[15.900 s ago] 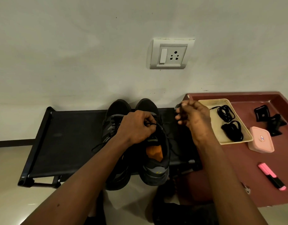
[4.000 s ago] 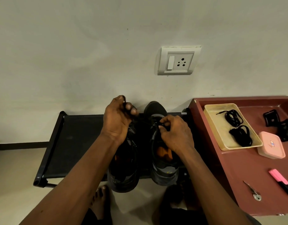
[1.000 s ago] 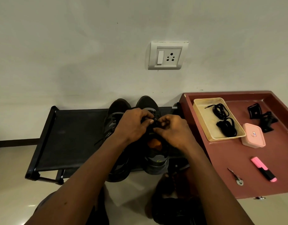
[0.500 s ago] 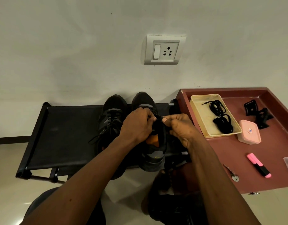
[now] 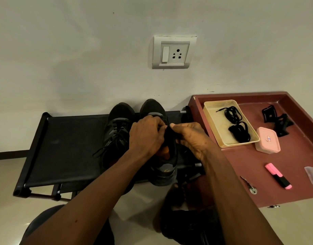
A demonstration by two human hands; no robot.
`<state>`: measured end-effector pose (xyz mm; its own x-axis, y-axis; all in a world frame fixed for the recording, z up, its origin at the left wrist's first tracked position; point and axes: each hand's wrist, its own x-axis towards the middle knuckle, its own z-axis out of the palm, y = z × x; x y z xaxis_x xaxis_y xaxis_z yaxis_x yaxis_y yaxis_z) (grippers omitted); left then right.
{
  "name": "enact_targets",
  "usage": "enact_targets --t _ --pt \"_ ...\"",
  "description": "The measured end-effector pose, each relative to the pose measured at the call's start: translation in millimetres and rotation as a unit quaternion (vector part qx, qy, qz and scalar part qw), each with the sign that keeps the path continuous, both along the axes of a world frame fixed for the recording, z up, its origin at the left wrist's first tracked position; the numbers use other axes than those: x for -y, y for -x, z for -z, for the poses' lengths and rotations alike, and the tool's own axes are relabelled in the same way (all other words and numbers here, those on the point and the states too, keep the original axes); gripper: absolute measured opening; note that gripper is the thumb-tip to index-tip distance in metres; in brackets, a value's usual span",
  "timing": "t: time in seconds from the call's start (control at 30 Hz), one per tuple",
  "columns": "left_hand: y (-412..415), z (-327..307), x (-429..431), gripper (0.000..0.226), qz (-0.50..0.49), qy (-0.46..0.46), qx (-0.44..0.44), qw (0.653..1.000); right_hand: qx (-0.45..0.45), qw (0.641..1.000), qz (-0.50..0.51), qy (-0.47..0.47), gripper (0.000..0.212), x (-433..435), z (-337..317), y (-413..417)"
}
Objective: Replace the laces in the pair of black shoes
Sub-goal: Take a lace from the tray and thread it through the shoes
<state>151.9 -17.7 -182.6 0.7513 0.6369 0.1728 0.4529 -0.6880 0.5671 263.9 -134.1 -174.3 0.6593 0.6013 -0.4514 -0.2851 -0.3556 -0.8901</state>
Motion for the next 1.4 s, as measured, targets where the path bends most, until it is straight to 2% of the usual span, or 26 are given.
enact_targets --t 0.13,0.37,0.6,0.77,1.0,1.13,1.23,1.33,1.4 --pt "3.6 -6.0 -6.3 0.016 0.038 0.016 -0.007 0.999 0.002 1.0 0.026 0.002 0.02 -1.1 -1.3 0.8" --pt "7.1 -11.6 -10.4 0.023 0.066 0.048 -0.005 0.997 -0.008 0.999 0.04 0.008 0.007 -5.3 -4.1 4.0" --pt "8.6 -9.2 -14.5 0.042 0.086 0.048 -0.048 0.994 0.058 0.995 0.078 0.003 0.015 -8.4 -8.4 3.3" --pt "11.6 -7.5 -16.8 0.045 0.086 0.054 -0.037 0.994 0.097 0.985 0.144 -0.024 0.006 -2.0 -25.8 -3.7" --pt "13.7 -7.0 -12.2 0.044 0.081 0.035 -0.037 0.995 0.17 0.975 0.129 -0.06 0.007 1.6 -77.4 -1.3" --pt "18.1 -7.3 -9.8 0.045 0.076 0.033 -0.032 0.996 0.175 0.969 0.13 -0.114 0.007 8.3 -112.3 5.0" --pt "20.5 -6.8 -10.7 0.046 0.081 0.033 -0.029 0.996 0.171 0.962 0.134 -0.166 0.014 12.0 -127.3 6.3" --pt "21.1 -6.2 -12.1 0.048 0.083 0.035 -0.028 0.996 0.104 0.959 0.138 -0.225 0.014 8.3 -122.7 6.7" --pt "20.8 -5.9 -13.3 0.05 0.08 0.031 -0.031 0.996 0.091 0.962 0.143 -0.213 0.016 1.6 -102.8 6.0"
